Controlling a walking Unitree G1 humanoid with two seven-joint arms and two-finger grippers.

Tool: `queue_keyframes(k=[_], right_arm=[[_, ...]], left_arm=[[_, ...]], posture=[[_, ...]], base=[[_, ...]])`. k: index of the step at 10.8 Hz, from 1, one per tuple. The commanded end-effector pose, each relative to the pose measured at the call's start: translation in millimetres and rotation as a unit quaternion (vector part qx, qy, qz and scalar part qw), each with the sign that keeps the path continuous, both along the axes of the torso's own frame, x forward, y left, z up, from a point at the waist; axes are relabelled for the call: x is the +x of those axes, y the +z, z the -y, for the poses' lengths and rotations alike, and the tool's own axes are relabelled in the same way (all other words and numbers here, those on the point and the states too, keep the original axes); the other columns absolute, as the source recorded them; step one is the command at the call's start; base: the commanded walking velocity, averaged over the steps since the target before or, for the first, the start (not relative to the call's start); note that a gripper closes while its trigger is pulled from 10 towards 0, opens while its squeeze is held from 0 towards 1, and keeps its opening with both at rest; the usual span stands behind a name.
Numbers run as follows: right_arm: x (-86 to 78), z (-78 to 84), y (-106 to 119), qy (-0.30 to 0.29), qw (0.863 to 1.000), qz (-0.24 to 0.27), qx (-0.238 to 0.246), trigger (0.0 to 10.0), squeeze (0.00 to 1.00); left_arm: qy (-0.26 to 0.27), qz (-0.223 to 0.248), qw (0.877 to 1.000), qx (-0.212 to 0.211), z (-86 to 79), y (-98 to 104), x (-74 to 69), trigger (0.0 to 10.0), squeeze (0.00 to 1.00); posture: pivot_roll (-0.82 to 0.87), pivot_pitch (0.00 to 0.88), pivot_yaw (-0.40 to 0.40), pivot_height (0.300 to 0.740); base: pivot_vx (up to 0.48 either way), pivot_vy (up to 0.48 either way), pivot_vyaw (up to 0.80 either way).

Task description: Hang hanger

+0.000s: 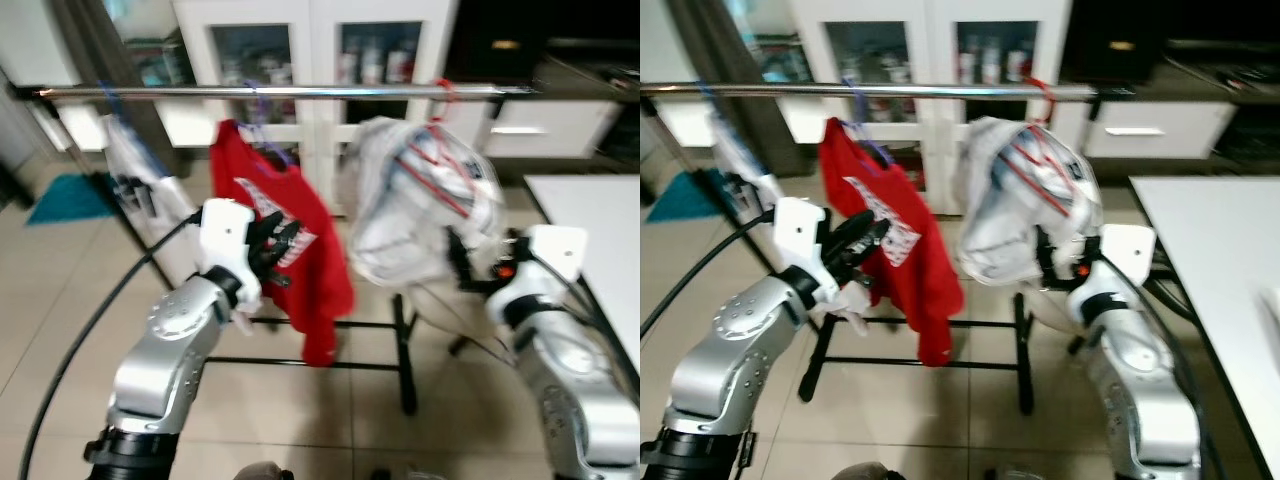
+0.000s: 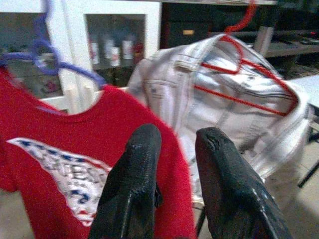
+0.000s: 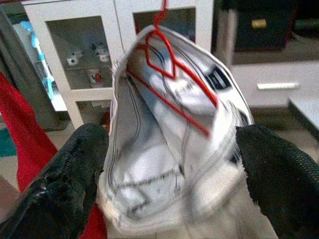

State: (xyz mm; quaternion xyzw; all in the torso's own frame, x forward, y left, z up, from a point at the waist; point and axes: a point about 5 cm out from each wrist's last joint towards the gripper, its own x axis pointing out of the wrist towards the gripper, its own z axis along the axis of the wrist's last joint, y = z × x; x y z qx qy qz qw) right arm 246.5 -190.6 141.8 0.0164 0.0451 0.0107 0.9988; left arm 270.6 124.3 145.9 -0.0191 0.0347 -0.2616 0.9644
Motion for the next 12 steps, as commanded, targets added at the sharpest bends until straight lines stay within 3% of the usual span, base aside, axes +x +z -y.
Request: queue_keyframes(k=[1, 2, 3, 5, 6, 8, 10, 11, 12], right_arm=[[5.3, -2.6, 7.6, 0.000, 1.000, 0.021, -0.003, 10.0, 0.00], [7.7, -2.3, 12.3, 0.003, 0.999, 0.039, -0.012, 10.0, 0.00], [10.4, -0.6, 13.7, -0.003, 0.999, 0.036, 0.034, 10.0, 0.00], [15.5, 4.1, 21.0, 0.020, 0.998, 0.052, 0.024, 10.0, 0.00], [18.8, 14.3, 27.2, 0.021, 0.997, 0.074, -0.016, 10.0, 1.00], [21.7, 30.5, 42.0, 0.096, 0.992, 0.080, -0.021, 10.0, 1.00], [26.9, 37.5, 42.5, 0.126, 0.989, 0.046, -0.060, 10.0, 1.00], [34.6, 39.5, 40.8, 0.150, 0.985, 0.024, -0.087, 10.0, 1.00], [44.5, 43.5, 40.7, 0.147, 0.986, 0.004, -0.079, 10.0, 1.00]], left_arm=[[0.003, 0.003, 1.000, 0.011, -3.4, 0.6, 2.9, 10.0, 0.00], [0.000, 0.002, 1.000, 0.012, -2.6, 0.2, 2.6, 10.0, 0.00], [-0.001, 0.002, 1.000, 0.013, -2.3, 0.2, 2.6, 10.0, 0.00], [-0.004, 0.004, 1.000, 0.012, -1.0, 1.0, 3.1, 10.0, 0.00], [-0.013, 0.004, 1.000, 0.004, 1.0, 1.7, 2.3, 10.0, 0.00], [-0.104, 0.008, 0.994, 0.036, 12.2, 3.3, -8.2, 10.0, 0.00], [-0.155, 0.008, 0.986, 0.060, 17.4, 3.5, -11.9, 10.0, 0.00], [-0.202, 0.002, 0.977, 0.063, 23.0, 2.9, -15.3, 10.0, 0.00], [-0.244, -0.001, 0.968, 0.063, 28.2, 3.1, -19.5, 10.0, 0.00]], posture=[[-0.07, 0.000, 0.057, 0.740], [-0.07, 0.000, 0.057, 0.740], [-0.07, 0.000, 0.057, 0.740], [-0.07, 0.000, 0.056, 0.740], [-0.07, 0.000, 0.054, 0.740], [-0.07, 0.000, 0.046, 0.740], [-0.07, 0.000, 0.046, 0.740], [-0.08, 0.000, 0.039, 0.740], [-0.08, 0.000, 0.040, 0.740]], base=[[0.311, 0.000, 0.80], [0.311, 0.000, 0.00], [0.326, 0.000, 0.00], [0.326, 0.000, 0.00], [0.000, 0.000, 0.00], [0.000, 0.000, 0.00], [0.000, 0.000, 0.00], [0.000, 0.000, 0.00], [0.000, 0.000, 0.00]])
